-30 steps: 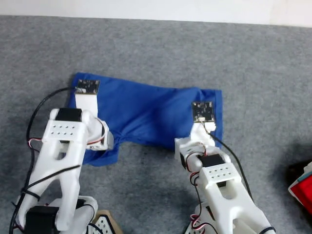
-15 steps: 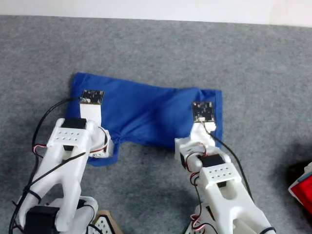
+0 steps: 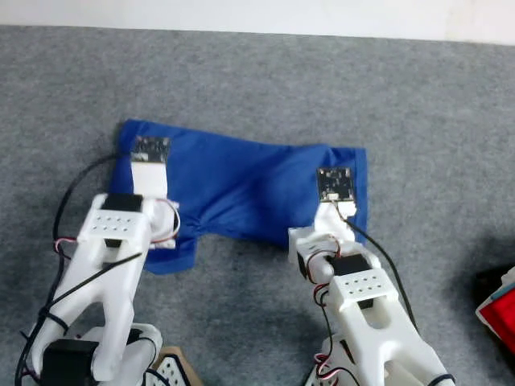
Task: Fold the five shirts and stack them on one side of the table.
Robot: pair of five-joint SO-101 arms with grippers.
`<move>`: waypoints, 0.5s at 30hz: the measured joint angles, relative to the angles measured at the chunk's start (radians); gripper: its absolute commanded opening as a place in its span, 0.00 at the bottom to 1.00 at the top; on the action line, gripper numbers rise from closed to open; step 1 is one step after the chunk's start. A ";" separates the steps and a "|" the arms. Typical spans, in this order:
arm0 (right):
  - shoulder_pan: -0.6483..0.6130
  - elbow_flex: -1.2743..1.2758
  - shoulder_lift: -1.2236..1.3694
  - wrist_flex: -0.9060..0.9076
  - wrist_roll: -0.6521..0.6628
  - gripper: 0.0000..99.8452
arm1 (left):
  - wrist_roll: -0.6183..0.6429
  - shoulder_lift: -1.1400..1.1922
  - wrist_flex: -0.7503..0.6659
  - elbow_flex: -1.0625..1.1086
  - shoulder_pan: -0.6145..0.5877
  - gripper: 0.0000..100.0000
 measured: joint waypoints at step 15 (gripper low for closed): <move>0.000 0.000 0.000 -0.025 0.000 0.01 | 0.000 0.034 -0.196 -0.198 0.003 0.03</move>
